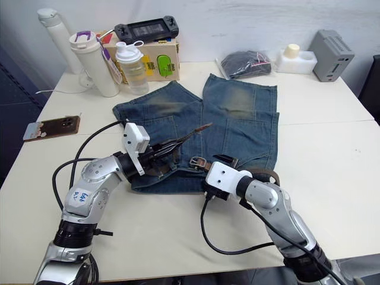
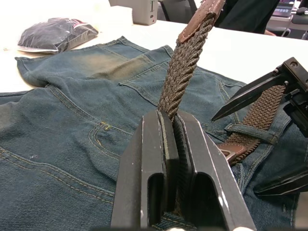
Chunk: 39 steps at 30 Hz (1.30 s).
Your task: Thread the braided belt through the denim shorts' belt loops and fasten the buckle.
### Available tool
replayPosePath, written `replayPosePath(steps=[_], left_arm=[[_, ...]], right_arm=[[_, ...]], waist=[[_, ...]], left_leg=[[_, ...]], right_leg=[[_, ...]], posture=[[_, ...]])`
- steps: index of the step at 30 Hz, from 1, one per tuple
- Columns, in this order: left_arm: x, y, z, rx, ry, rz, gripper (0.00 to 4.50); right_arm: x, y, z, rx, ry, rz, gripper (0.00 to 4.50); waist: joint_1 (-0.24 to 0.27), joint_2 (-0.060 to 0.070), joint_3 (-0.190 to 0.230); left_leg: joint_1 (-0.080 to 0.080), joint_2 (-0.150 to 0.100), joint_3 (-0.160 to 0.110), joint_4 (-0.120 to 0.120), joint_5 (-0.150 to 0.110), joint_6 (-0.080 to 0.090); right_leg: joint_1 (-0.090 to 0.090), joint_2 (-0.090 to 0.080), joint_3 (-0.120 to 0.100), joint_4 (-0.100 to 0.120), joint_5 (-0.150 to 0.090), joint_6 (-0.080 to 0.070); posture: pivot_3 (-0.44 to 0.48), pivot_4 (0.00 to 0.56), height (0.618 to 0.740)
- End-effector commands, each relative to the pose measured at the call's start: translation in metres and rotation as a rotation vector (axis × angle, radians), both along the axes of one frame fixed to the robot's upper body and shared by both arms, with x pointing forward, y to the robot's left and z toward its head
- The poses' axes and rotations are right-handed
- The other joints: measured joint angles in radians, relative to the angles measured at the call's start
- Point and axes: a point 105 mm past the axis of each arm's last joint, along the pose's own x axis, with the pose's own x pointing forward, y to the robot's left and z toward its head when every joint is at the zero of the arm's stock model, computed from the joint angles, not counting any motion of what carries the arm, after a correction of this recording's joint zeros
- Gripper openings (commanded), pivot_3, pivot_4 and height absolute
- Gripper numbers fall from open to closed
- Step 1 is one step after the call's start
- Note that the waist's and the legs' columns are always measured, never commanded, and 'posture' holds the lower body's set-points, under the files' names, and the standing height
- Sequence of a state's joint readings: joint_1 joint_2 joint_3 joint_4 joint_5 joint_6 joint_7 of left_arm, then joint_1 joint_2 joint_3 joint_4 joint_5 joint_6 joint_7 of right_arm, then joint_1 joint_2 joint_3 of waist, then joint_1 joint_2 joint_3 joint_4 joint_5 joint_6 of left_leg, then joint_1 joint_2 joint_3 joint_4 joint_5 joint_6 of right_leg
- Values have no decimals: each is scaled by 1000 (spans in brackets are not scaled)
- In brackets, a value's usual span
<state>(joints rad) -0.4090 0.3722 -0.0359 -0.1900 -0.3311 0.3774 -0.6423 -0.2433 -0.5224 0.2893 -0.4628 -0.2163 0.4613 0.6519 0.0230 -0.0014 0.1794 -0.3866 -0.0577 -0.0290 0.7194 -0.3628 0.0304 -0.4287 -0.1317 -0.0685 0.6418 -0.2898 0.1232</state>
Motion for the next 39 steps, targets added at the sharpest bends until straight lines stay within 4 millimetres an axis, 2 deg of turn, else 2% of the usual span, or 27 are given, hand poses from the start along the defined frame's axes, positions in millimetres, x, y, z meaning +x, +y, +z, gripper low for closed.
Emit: replayPosePath(steps=[1, 2, 7, 9, 15, 19, 23, 29, 35, 39], left_arm=[[-5, 4, 18, -18, -66, 3, 0], [-5, 5, 17, -18, -65, 5, 0], [-6, 5, 16, -9, -62, 5, 0], [-7, 5, 15, -1, -63, 3, 0], [-11, 5, -3, 113, -41, -21, 0], [-17, 14, -16, 173, 17, -12, 0], [-16, 32, -37, 225, 124, 60, 0], [-11, 38, -50, 244, 209, 147, 0], [0, 31, -41, 142, 252, 209, 0], [-1, 24, -40, 120, 272, 206, 0]], right_arm=[[4, -2, 6, 10, -27, -25, 3704], [3, -1, 7, 11, -33, -19, 3320], [4, 4, 9, 15, -27, -7, 815], [5, 4, 11, 27, -21, -14, 19], [15, -2, 21, 118, 28, -106, 19], [20, -3, 29, 200, 75, -176, 19], [24, -3, 41, 277, 93, -233, 19], [22, 2, 49, 316, 103, -245, 19], [20, 4, 51, 319, 103, -242, 19], [20, 5, 52, 318, 102, -241, 19]], waist=[[0, 0, 0], [0, 0, 0], [0, 0, 0], [0, 0, 0], [-3, 0, 0], [-3, 0, 0], [-4, 0, 0], [-1, 0, 0], [-1, 0, 0], [-1, 0, 0]], left_leg=[[0, 0, 0, 0, 0, 0], [0, 0, 0, 0, 0, 0], [0, 0, 0, 0, 0, 0], [0, 0, 0, 0, 0, 0], [0, 0, 0, -1, 0, 0], [0, 0, 0, -1, 0, 0], [0, 0, 0, -1, 0, 0], [0, -1, -1, -1, 0, 0], [0, -1, -1, -1, 0, 0], [0, -1, -1, -1, 0, 0]], right_leg=[[0, 0, 0, 0, 0, 0], [0, 0, 0, 0, 0, 0], [0, 0, 0, 0, 0, 0], [0, 0, 0, 0, 0, 0], [-1, 0, 0, 0, 0, 0], [-1, 0, 0, 0, 0, 0], [-2, 0, 2, 1, 0, 0], [-1, 0, 2, 2, 0, 0], [-2, 0, 2, 3, 0, 0], [-2, 0, 2, 3, 0, 0]], posture=[[0, 150, 682], [0, 150, 682], [0, 150, 682], [0, 150, 682], [0, 150, 682], [0, 150, 682], [0, 150, 682], [0, 150, 682], [0, 150, 682], [0, 150, 682]])
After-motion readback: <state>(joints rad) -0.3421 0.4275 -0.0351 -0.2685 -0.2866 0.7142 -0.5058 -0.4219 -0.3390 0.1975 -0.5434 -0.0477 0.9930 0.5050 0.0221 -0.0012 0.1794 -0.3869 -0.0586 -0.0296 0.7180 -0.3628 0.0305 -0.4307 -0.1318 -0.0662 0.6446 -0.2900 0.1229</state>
